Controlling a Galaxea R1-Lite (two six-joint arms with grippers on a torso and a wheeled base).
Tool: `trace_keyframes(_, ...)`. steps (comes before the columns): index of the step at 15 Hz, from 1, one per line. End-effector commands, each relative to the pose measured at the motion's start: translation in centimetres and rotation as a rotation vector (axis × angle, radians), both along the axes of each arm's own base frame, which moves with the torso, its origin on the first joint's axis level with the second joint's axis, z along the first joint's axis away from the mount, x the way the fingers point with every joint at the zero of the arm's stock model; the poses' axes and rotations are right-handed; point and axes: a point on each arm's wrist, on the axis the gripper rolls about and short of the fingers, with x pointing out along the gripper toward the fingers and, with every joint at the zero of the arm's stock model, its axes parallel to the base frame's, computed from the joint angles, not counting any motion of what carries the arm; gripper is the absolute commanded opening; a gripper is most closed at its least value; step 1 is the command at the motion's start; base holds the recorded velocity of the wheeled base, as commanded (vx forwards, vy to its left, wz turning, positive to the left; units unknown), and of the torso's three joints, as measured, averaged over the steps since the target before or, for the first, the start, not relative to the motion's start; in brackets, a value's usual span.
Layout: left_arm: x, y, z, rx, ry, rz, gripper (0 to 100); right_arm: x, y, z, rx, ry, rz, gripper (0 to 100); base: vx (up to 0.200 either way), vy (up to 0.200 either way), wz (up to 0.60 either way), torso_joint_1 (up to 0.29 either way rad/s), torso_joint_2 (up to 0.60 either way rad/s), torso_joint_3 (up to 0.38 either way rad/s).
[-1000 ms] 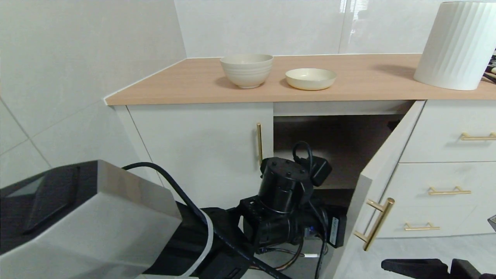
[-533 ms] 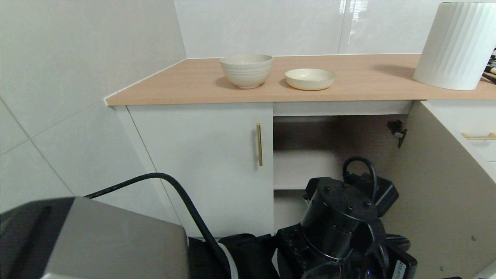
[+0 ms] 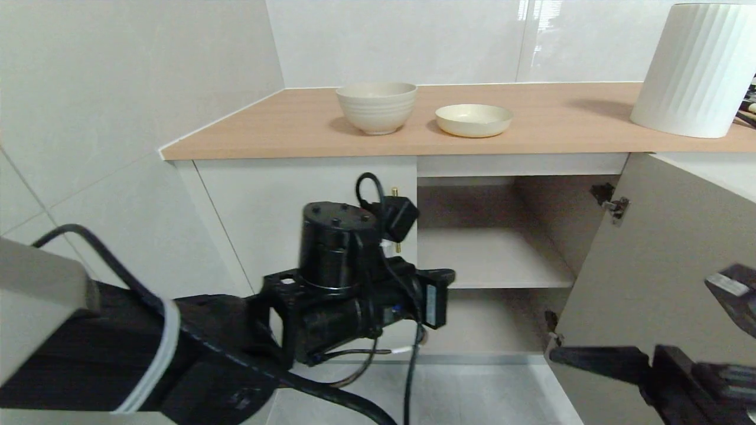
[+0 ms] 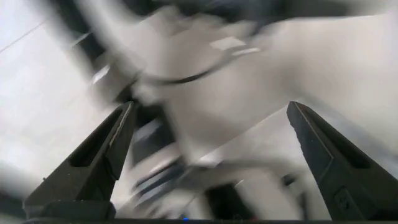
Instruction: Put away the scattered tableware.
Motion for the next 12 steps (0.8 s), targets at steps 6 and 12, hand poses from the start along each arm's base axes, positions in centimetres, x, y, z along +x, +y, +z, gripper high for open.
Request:
trace_keyframes(6, -3.7, 14.1, 2.7, 0.015, -0.088, 0.299, 0, 15.6, 2.0, 0.4, -0.163, 0.002, -0.256, 100, 0.000, 0.000, 0.00, 0.000, 0.00, 0.000)
trace_keyframes(12, -4.1, 16.0, 1.7, 0.077, -0.086, 0.279, 100, 13.0, 2.3, 2.2, -0.319, -0.049, -0.639, 100, 0.000, 0.000, 0.00, 0.000, 0.00, 0.000)
